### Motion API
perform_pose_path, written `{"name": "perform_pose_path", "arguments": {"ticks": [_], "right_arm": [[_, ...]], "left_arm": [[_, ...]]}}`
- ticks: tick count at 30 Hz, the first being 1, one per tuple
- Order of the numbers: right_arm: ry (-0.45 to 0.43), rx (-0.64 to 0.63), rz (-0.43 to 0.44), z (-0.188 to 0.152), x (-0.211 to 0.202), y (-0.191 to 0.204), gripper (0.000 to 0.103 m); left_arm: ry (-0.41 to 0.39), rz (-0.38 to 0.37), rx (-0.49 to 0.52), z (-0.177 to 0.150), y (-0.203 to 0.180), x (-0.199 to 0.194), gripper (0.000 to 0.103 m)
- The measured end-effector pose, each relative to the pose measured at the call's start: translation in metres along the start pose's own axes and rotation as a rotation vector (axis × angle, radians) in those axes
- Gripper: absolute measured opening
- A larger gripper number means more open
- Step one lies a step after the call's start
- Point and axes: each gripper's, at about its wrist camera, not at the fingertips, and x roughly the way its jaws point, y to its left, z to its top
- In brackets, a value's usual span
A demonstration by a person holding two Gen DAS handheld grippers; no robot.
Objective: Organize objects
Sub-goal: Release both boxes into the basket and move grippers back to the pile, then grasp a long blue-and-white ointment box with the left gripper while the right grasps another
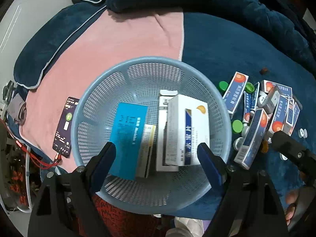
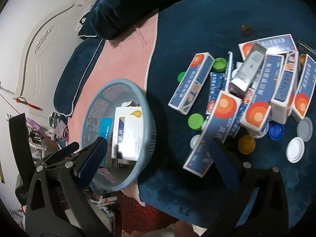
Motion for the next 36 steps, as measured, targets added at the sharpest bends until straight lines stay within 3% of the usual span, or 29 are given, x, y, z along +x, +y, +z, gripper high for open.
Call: {"name": "perform_pose_path", "arguments": {"ticks": [26, 36], "right_arm": [[-0.060, 0.149, -0.048, 0.006, -0.044, -0.090, 0.103], [-0.088, 0.220, -0.072, 0.008, -0.061, -0.126, 0.103]], "left_arm": [[0.010, -0.035, 0.177, 0.017, -0.114, 0.007, 0.086], [0.058, -0.043, 0.333, 0.009, -0.176, 0.029, 0.086]]}}
